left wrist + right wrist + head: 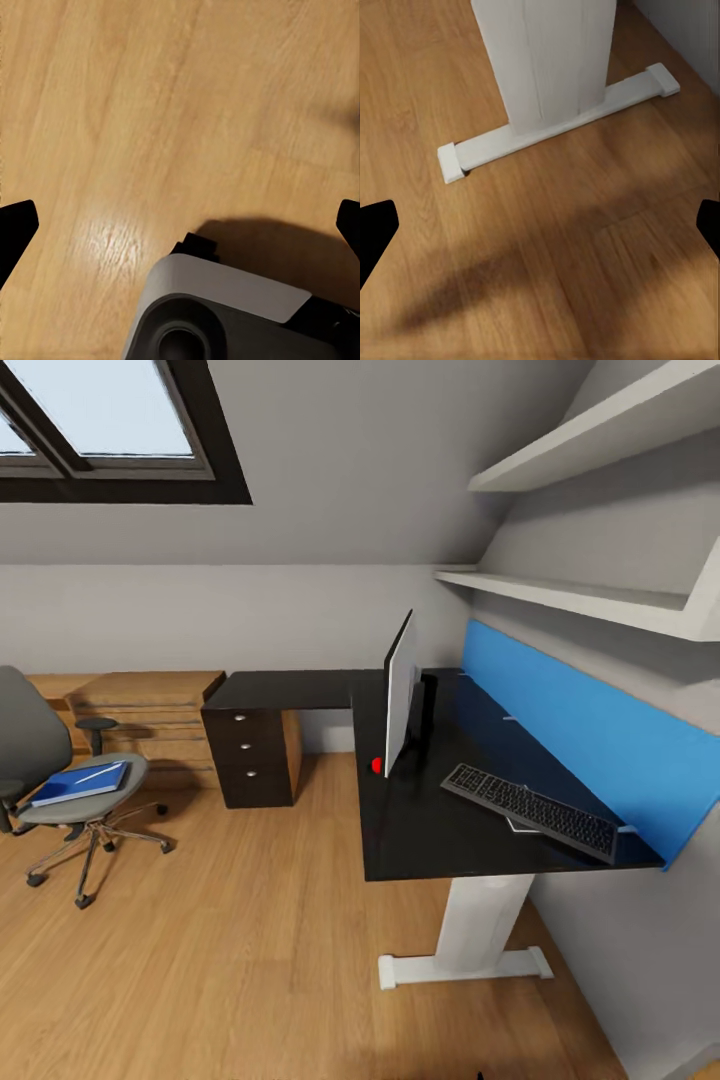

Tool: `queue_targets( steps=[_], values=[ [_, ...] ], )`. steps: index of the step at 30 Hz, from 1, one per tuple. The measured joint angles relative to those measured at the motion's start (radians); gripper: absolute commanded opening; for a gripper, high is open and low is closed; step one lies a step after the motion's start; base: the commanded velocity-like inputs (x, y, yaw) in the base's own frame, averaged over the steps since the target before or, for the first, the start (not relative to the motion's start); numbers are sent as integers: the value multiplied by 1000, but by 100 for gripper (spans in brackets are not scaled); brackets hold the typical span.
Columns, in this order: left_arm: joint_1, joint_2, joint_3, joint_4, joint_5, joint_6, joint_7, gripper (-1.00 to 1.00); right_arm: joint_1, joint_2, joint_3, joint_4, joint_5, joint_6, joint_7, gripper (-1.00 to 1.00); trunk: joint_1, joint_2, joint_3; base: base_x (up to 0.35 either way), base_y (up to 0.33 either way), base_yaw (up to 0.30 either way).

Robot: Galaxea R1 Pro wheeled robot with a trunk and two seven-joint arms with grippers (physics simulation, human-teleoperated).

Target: In the bedroom, organize the workspace by keeping the computer under the desk, ensuring the monitor is on the desk, placing the keyboard on the desk next to the monitor, placing the mouse on the desk next to the keyboard, moving the folder from the swivel chair onto the desk next to the mouse, stacking the notebook on top of the folder with the pen on top of the notebook, and positioning the swivel chair next to the desk.

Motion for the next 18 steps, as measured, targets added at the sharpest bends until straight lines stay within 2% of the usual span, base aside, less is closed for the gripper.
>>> queue_targets(
  steps=[6, 18],
  values=[
    [0, -2, -1, 0, -1, 0, 0, 100, 0, -5, -1, 0, -3, 1, -1, 100, -23, 42, 19, -1, -1, -2],
    [0, 0, 3, -1, 0, 0, 1, 100, 0, 0, -1, 0, -4, 0, -1, 100, -69, 126, 56, 0, 0, 0]
  ],
)
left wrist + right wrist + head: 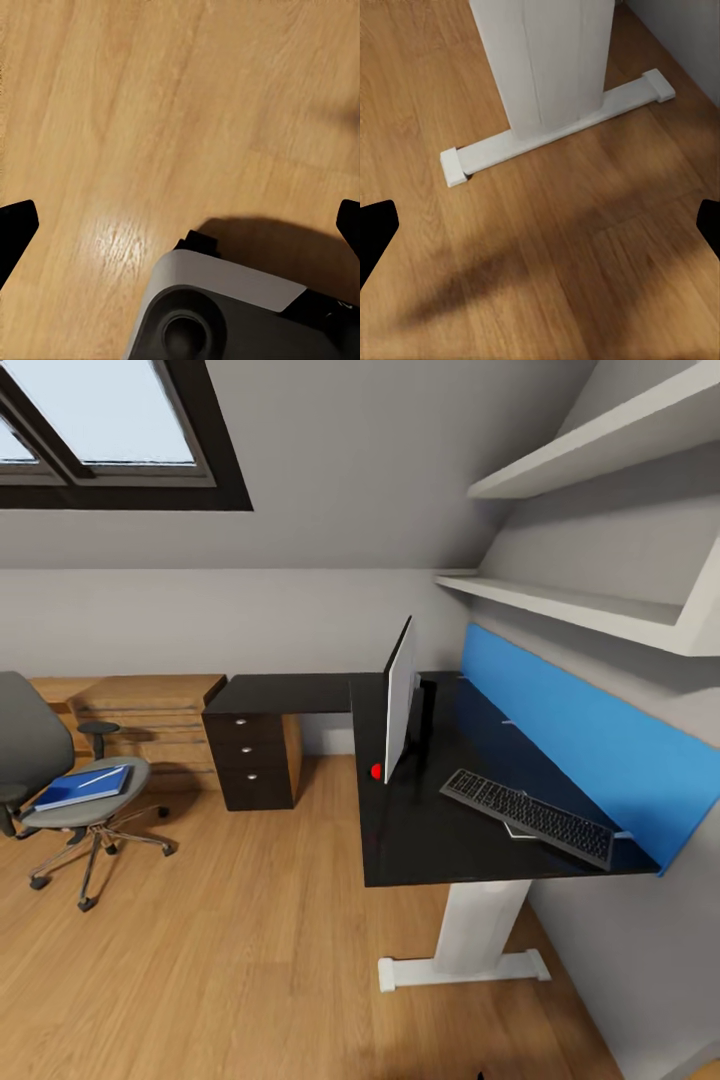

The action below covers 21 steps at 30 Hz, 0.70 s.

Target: In the bedroom, organize the workspace by keeping the computer under the desk, ensuring the monitor is on the desk, placing the keyboard on the desk next to the monitor, placing the mouse on the desk next to the keyboard, moving the folder from the swivel chair onto the desk next to the mouse, stacking the notebook on top of the folder with the pen on top of the notebook, and positioning the swivel chair next to the desk.

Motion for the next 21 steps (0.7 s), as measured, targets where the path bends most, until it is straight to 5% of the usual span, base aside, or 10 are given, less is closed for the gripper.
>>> queue_targets(
  steps=[12, 21],
  values=[
    [0, -1, 0, 0, 0, 0, -2, 100, 1, 1, 0, 1, 0, 0, 0, 100, -46, 84, 38, -79, -248, 0],
    [0, 0, 2, 0, 0, 0, -1, 100, 1, 1, 0, 1, 0, 0, 0, 100, -81, 147, 66, -8, -62, 0]
  ],
)
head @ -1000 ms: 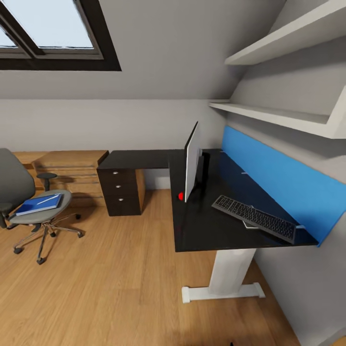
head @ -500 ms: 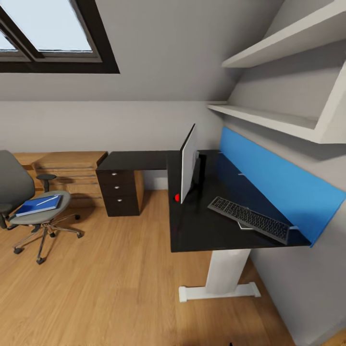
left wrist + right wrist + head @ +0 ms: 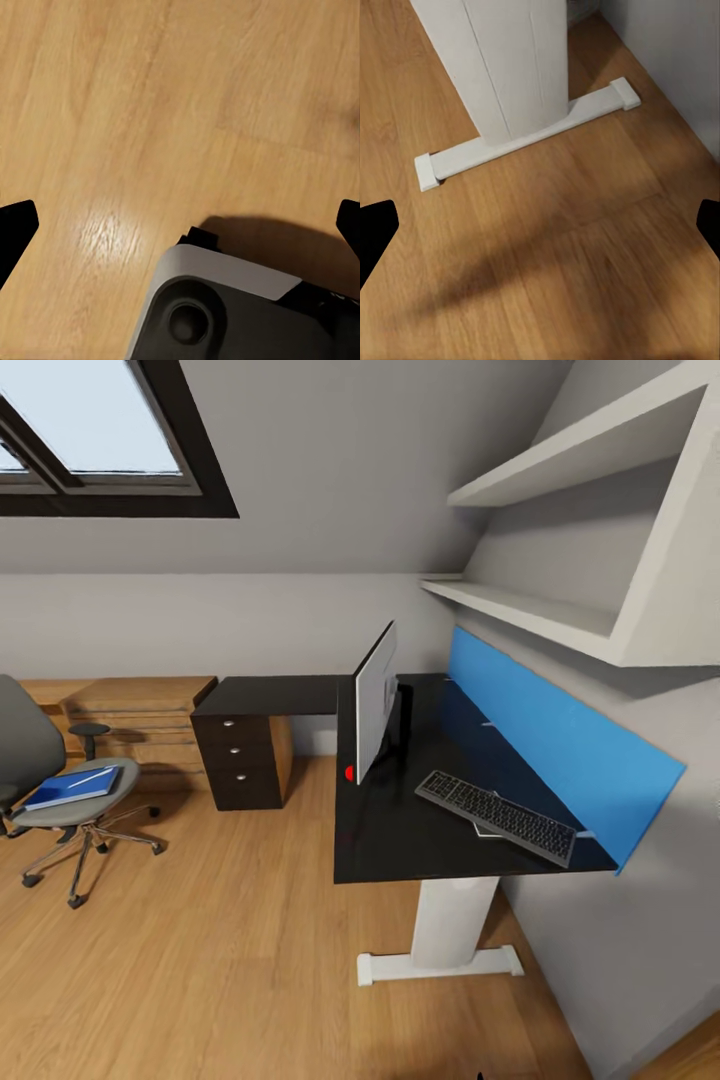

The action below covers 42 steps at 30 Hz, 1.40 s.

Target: In the bedroom, organize the workspace by keeping the computer under the desk, ensuring the monitor is on the desk, placing the keyboard on the desk next to the monitor, placing the mouse on the desk next to the keyboard, moving the folder from the swivel chair onto the desk next to the mouse, stacking the notebook on top of the folder with the pen on top of the notebook, and positioning the swivel chair next to the desk.

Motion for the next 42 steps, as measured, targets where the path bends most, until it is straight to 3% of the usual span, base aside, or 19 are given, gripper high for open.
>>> queue_targets(
  steps=[42],
  values=[
    [0, -2, -4, 0, -1, 0, -3, 100, 0, -3, 1, -5, 0, -7, 1, 100, -161, 294, 132, 0, -1, 0]
  ],
)
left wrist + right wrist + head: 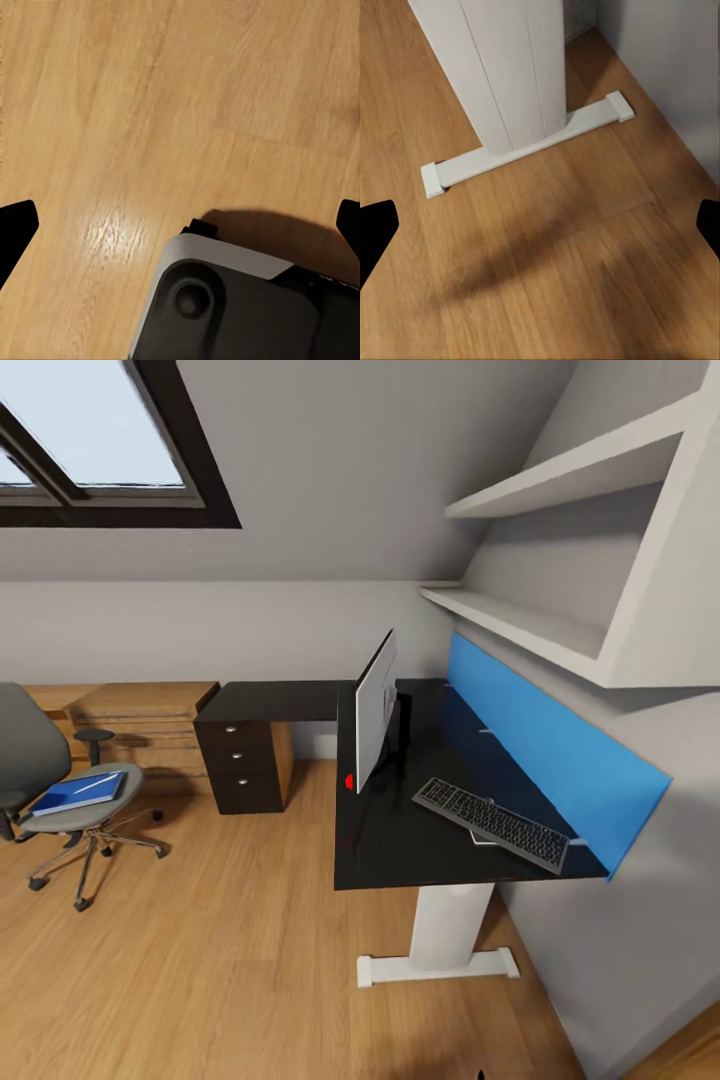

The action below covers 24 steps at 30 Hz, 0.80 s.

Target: In the bedroom, organize the workspace by keeping the computer under the desk, ensuring the monitor is on the desk, placing the keyboard on the desk next to the monitor, placing the mouse on the desk next to the keyboard, moving the folder from the swivel chair onto the desk next to the mouse, stacking the notebook on top of the folder with the pen on top of the notebook, and positioning the swivel chair next to the desk.

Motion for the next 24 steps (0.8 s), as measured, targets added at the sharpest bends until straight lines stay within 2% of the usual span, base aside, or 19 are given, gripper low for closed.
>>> queue_targets(
  steps=[6, 11, 15, 16, 17, 19, 24],
  values=[
    [0, -1, 0, 0, 0, -1, -2, 100, -1, -2, 2, -16, 0, -7, 2, 100, -23, 42, 19, 0, 0, 0],
    [0, 0, 0, 0, 0, -1, -3, 100, -2, -4, 2, -108, -1, 2, 1, 100, -42, 77, 35, 0, 0, 0],
    [0, 1, 0, 0, 0, -1, -3, 100, -2, -4, 1, -233, 0, 39, -2, 100, -58, 105, 47, 0, 0, 0],
    [0, 1, 0, 0, 0, -1, -3, 100, -2, -4, 1, -270, -1, 60, -2, 100, -61, 112, 50, 0, 0, 0],
    [0, 1, 1, 0, 1, -1, -3, 100, -2, -5, 0, -349, -1, 120, -4, 100, -65, 119, 54, 0, 0, 0],
    [0, 2, 1, 0, 1, -1, -3, 100, -2, -6, 0, -447, -3, 208, -7, 100, -73, 133, 60, 0, 0, 0],
    [0, 2, 2, 0, 1, -1, -3, 100, -2, -10, -2, -710, -5, 486, -35, 100, -73, 134, 60, 0, 0, 0]
  ],
)
